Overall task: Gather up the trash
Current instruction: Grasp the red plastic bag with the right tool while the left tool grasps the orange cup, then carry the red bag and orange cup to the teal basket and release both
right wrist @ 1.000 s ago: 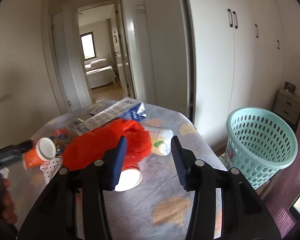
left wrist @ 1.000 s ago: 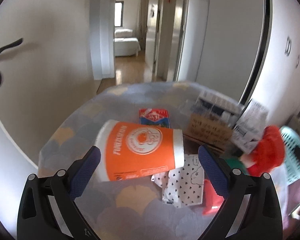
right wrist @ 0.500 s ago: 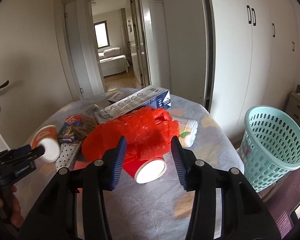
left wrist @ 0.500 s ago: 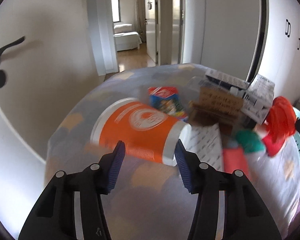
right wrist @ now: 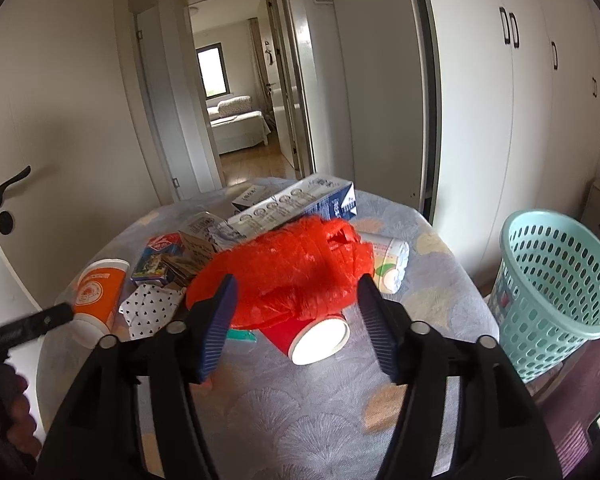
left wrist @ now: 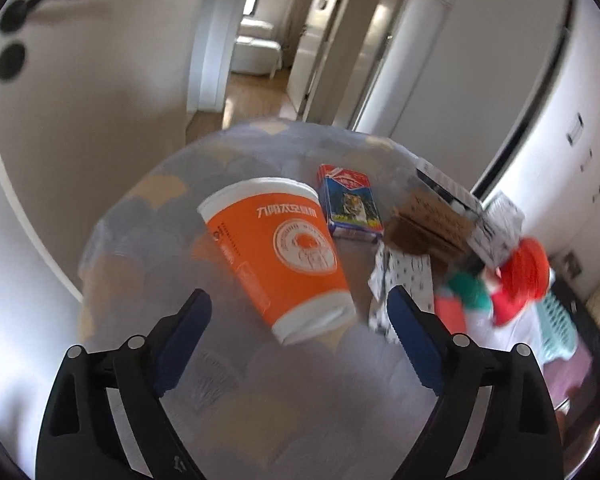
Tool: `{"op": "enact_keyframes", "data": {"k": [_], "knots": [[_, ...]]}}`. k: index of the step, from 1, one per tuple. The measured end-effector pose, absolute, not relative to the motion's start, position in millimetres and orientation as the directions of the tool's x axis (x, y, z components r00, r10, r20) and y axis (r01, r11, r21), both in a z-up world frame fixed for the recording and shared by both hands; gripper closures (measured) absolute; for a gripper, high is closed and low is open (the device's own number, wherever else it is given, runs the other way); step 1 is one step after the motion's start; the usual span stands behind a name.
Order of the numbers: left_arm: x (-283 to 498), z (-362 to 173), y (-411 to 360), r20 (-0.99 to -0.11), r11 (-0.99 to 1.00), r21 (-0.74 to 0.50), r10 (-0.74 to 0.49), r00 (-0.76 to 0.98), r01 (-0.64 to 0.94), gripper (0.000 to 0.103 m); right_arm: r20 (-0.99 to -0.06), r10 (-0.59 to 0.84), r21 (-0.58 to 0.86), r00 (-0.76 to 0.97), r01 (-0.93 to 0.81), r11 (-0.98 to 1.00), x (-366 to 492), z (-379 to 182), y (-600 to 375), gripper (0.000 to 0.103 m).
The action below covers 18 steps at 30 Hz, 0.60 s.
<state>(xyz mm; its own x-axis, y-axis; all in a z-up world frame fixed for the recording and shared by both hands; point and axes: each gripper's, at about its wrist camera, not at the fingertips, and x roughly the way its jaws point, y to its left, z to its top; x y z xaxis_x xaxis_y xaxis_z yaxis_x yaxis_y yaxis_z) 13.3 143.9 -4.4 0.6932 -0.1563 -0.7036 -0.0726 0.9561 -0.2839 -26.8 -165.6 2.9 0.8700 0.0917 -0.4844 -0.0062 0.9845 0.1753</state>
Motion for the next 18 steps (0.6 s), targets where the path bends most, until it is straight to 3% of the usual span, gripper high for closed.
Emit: {"op": "enact_keyframes", "data": {"k": [3,9,11,12,18], "knots": [[36,-16,147,-0.746,0.941,-0.304,-0.139,0.651,-0.147,0.016,-0.479,0.095,0.176,0.873,-0.011,0.984,-26,9,-167,0.027],[59,-34,145,-0.787,0.937,-0.291,-0.121,0.605,-0.191,0.02,-0.52,0.115,0.206,0.846,-0.007,0.979,-6,13,-175,0.018],[62,-36,141,-0.79,0.944,-0.27,-0.102,0.605,-0.192,0.024,-0.548,0.137,0.223,0.825,-0.014,0.975,5,10,-175,0.016],[63,-36,138,-0.79,0.951,-0.245,-0.083,0.608,-0.189,0.038,-0.56,0.149,0.235,0.815,-0.017,0.972,9,8,-176,0.016],[54,-26,140,-0.764,0.952,-0.252,-0.086,0.64,-0.172,0.04,-0.602,0.179,0.293,0.778,0.006,0.956,30,-5,-180,0.016]]}}
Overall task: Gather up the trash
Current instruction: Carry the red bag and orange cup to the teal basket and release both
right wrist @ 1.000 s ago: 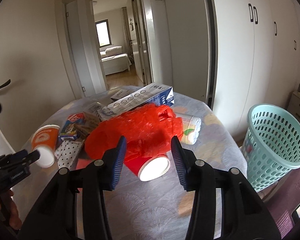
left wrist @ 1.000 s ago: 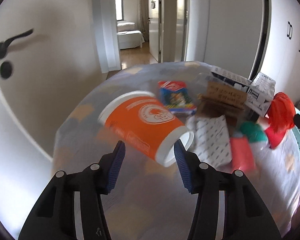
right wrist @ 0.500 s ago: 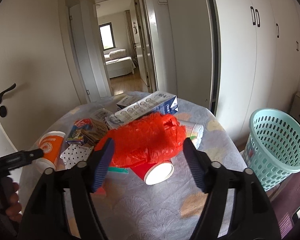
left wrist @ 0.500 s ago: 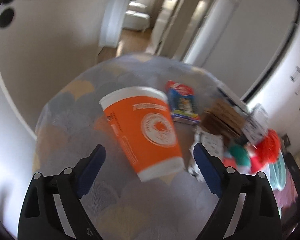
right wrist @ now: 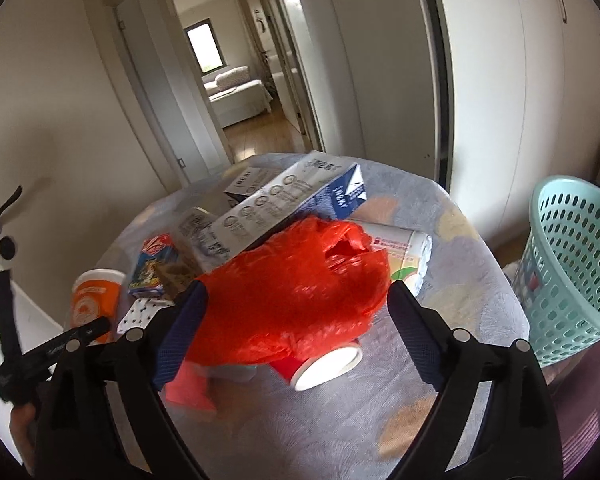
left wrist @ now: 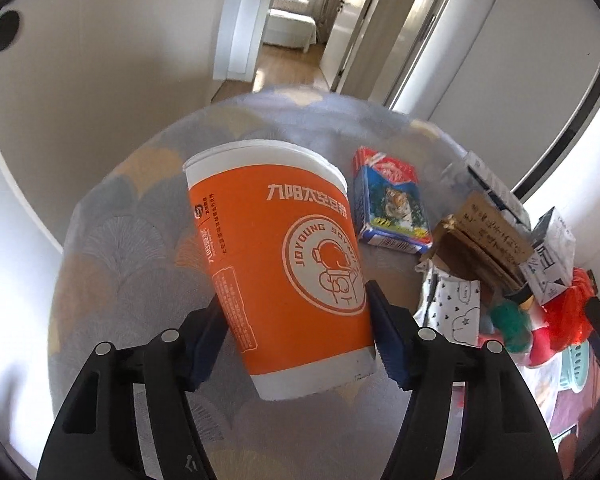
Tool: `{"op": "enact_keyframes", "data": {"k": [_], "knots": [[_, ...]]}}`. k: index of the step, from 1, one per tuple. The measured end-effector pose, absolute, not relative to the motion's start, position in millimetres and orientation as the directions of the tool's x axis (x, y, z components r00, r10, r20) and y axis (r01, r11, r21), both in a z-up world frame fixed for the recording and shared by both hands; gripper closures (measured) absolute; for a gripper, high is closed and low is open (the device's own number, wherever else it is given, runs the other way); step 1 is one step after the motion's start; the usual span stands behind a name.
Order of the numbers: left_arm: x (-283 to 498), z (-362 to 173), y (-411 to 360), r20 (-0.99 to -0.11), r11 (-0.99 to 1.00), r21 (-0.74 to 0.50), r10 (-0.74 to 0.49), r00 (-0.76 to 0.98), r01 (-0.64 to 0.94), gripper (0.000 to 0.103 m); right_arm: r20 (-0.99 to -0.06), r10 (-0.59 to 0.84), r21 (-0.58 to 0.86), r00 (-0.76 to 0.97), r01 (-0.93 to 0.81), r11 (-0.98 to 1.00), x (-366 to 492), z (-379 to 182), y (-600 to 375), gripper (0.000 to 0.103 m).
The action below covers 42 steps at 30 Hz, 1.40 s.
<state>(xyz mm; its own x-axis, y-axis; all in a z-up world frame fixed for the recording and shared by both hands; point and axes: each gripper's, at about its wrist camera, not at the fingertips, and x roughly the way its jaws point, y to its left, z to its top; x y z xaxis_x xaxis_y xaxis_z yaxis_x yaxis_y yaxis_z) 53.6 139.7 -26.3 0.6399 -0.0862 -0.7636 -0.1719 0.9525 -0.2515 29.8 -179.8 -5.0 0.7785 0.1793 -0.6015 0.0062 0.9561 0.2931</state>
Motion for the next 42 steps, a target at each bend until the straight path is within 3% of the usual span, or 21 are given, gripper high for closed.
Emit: {"op": "enact_keyframes", "data": {"k": [2,4,6,8,14,27,34,42], "knots": [[48,-18,140,-0.745,0.953,-0.259,-0.095,0.661,-0.155,0.04,-0.613,0.195,0.302,0.766,-0.001,0.953,35,-6,-181,0.017],[43,-4,133,-0.718,0.96,-0.247,-0.091,0.69,-0.131,0.04,-0.622,0.211,0.309,0.754,-0.011,0.951,40,-9,-180,0.024],[38,9,123,-0.691,0.968,-0.232,-0.092,0.717,-0.099,0.04,-0.63,0.225,0.315,0.743,-0.02,0.949,42,-12,-179,0.045],[35,19,113,-0.669,0.973,-0.224,-0.105,0.736,-0.064,0.04,-0.632,0.239,0.322,0.738,-0.03,0.946,41,-14,-179,0.056],[31,41,81,-0.621,0.977,-0.213,-0.152,0.769,0.021,0.04,-0.603,0.261,0.333,0.754,-0.059,0.941,28,-7,-182,0.071],[35,77,-22,-0.537,0.944,-0.185,-0.33,0.776,0.273,0.04,-0.495,0.202,0.338,0.845,-0.027,0.941,-14,34,-232,0.072],[44,76,-90,-0.537,0.894,-0.196,-0.442,0.719,0.404,0.04,-0.477,0.034,0.312,0.878,0.133,0.941,-28,44,-295,0.072],[74,53,-188,-0.602,0.802,-0.25,-0.568,0.561,0.543,0.04,-0.514,-0.173,0.333,0.84,0.381,0.863,-38,29,-389,0.072]]}}
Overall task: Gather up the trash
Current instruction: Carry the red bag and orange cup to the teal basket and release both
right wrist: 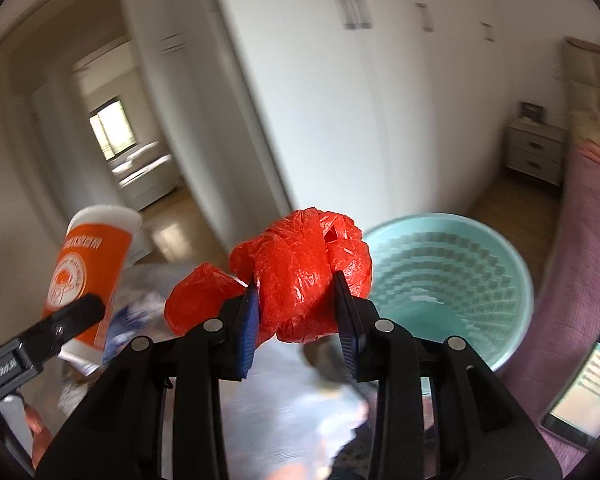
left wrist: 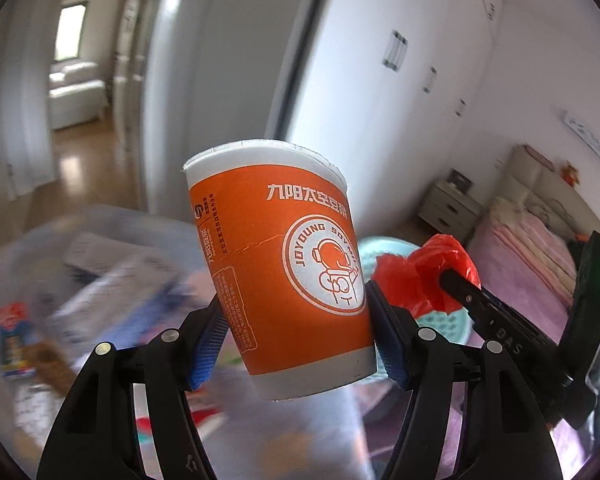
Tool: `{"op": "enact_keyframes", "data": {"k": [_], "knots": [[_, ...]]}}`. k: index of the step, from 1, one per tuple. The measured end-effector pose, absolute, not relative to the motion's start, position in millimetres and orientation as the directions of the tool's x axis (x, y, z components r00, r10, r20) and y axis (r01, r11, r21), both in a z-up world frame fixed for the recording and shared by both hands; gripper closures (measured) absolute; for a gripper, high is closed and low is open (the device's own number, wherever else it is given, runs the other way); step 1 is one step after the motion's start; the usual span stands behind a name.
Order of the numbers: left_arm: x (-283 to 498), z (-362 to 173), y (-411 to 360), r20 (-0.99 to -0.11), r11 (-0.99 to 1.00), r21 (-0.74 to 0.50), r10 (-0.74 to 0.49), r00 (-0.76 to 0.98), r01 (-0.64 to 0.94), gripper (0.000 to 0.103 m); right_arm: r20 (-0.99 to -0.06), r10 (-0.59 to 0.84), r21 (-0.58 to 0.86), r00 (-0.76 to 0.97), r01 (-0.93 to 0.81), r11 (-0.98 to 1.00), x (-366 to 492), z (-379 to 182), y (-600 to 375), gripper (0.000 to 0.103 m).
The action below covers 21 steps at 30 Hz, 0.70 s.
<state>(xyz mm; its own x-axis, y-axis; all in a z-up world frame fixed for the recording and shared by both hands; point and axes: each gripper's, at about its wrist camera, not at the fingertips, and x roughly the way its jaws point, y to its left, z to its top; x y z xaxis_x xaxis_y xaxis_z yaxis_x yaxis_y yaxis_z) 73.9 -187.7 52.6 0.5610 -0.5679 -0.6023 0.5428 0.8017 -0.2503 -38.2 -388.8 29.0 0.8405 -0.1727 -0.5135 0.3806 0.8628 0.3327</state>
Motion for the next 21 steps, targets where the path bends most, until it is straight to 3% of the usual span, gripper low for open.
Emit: {"op": "enact_keyframes", "data": {"k": [7,14,18,21], "knots": [[85,28,-259,-0.63,0.728,-0.228,-0.617,0.472,0.647,0.039,-0.598,-0.315,0.269,0.737,0.555,0.787,-36,-6,-446,0.072],[91,-10,-327,-0.69,0.654,-0.236,-0.634,0.35,0.719,0.039,-0.677,-0.305,0.283,0.67,0.62,0.732,-34,-46,-487,0.071],[96,-25,-352,-0.704,0.645,-0.24,-0.63,0.327,0.726,0.038,-0.707,-0.299,0.277,0.641,0.639,0.717,-34,-59,-498,0.067],[102,-32,-356,-0.716,0.656,-0.256,-0.622,0.317,0.71,0.034,-0.714,-0.285,0.289,0.639,0.641,0.711,-35,-60,-495,0.059]]}}
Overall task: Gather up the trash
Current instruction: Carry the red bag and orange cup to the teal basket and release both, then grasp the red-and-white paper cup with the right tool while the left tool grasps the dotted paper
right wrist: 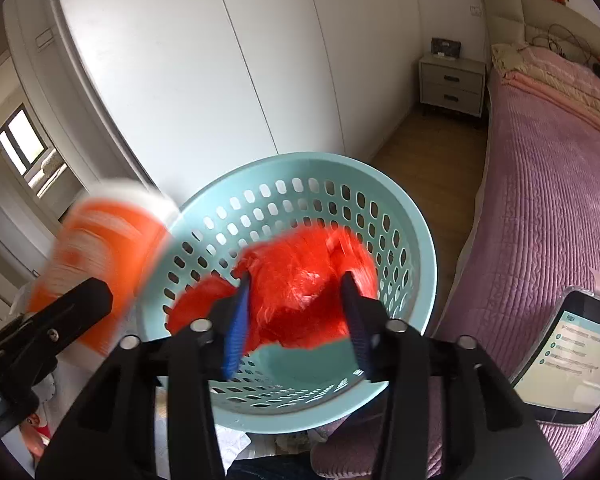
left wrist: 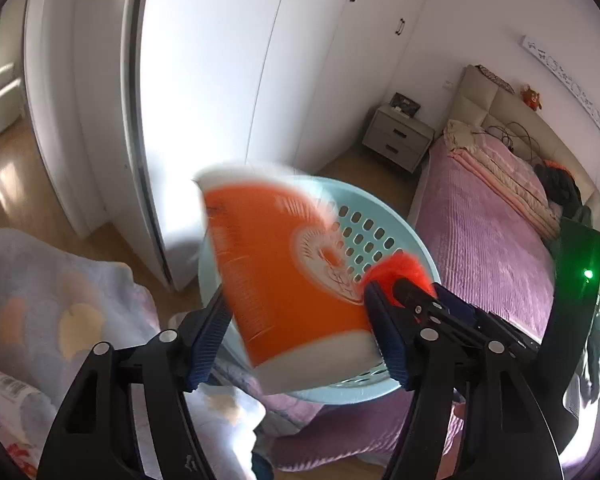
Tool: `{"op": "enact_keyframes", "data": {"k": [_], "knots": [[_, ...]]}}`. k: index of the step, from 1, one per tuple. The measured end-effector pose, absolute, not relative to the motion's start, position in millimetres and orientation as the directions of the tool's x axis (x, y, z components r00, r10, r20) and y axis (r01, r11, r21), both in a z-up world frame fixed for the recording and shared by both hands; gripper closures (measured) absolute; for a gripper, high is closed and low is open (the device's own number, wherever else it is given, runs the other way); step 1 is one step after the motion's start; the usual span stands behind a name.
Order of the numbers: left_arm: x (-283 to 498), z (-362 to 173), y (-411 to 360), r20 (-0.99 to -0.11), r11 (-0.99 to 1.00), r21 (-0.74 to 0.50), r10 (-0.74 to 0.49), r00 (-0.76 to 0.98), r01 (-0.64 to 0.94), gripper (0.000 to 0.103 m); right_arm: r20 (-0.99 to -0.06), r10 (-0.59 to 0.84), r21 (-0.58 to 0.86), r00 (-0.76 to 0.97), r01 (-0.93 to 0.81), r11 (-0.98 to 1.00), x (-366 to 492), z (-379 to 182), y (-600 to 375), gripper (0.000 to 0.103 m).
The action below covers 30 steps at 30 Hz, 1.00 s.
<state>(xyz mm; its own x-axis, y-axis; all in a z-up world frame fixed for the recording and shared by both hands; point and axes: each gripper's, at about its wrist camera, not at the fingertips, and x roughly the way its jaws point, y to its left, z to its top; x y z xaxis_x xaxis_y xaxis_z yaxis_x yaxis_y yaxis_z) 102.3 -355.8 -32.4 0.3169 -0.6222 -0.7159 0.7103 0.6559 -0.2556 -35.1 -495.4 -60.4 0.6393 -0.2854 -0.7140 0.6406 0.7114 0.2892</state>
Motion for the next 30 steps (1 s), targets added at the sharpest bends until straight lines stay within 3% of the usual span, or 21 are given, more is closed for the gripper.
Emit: {"op": "enact_keyframes", "data": {"k": [6,16,22,26,30], "knots": [[100,-20,-337,-0.675,0.66,-0.296,-0.656,0.337,0.691,0.026,-0.699,-0.289,0.289,0.654,0.628,0.722,-39,-49,-497,0.056],[87,30,-251,-0.586,0.711,-0.305,-0.665,0.464,0.634,0.026,-0.638,-0.319,0.208,0.701,0.556,0.805,-28,-12,-440,0.056],[81,58,-165,-0.539,0.781,-0.295,-0.612,0.578,0.551,0.026,-0.592,-0.27,0.214,0.759,0.471,0.856,-18,13,-390,0.056],[77,73,-102,-0.521,0.827,-0.29,-0.558,0.645,0.482,0.025,-0.561,-0.219,0.212,0.798,0.395,0.894,-9,28,-350,0.05],[76,84,-28,-0.516,0.893,-0.269,-0.449,0.729,0.36,0.02,-0.531,-0.158,0.203,0.833,0.306,0.93,-1,42,-307,0.047]]}}
